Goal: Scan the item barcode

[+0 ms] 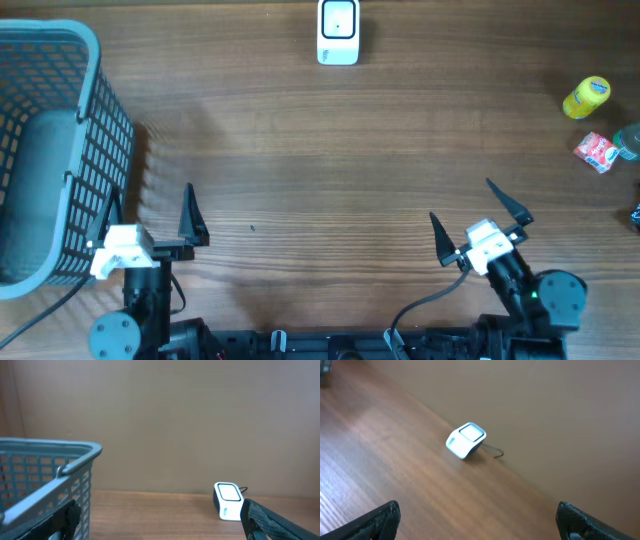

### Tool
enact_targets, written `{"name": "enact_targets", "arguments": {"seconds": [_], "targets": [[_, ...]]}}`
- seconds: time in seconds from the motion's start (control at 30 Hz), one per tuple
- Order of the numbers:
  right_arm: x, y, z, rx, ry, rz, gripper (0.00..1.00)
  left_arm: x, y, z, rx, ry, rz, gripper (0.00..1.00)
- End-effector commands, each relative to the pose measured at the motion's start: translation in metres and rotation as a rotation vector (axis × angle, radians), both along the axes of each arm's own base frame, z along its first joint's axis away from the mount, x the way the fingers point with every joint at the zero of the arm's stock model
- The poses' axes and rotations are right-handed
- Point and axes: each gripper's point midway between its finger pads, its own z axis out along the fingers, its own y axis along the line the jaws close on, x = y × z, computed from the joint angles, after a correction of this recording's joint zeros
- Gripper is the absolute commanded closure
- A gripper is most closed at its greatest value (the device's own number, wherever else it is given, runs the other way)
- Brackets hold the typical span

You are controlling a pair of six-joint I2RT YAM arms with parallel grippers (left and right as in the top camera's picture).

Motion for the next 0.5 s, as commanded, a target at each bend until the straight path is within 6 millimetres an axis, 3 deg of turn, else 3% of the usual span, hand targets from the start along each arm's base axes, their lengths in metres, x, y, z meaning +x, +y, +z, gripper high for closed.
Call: {"name": "enact_targets", "arguments": {"seconds": [0.0, 0.3, 0.47], "targets": [[0.009, -0.001, -0.028, 0.016, 0.012, 0.002, 0.00, 0.010, 0.011, -0.029, -0.042, 0.051, 0.053, 0.00], [0.011, -0.002, -0.031, 0.019, 0.025, -0.008, 0.00, 0.012, 0.011, -0.058, -0.051, 0.165, 0.051, 0.00], [0.011, -0.002, -0.031, 0.017, 0.024, -0.008, 0.00, 0.009, 0.010, -0.100, -0.072, 0.337, 0.054, 0.00]]}}
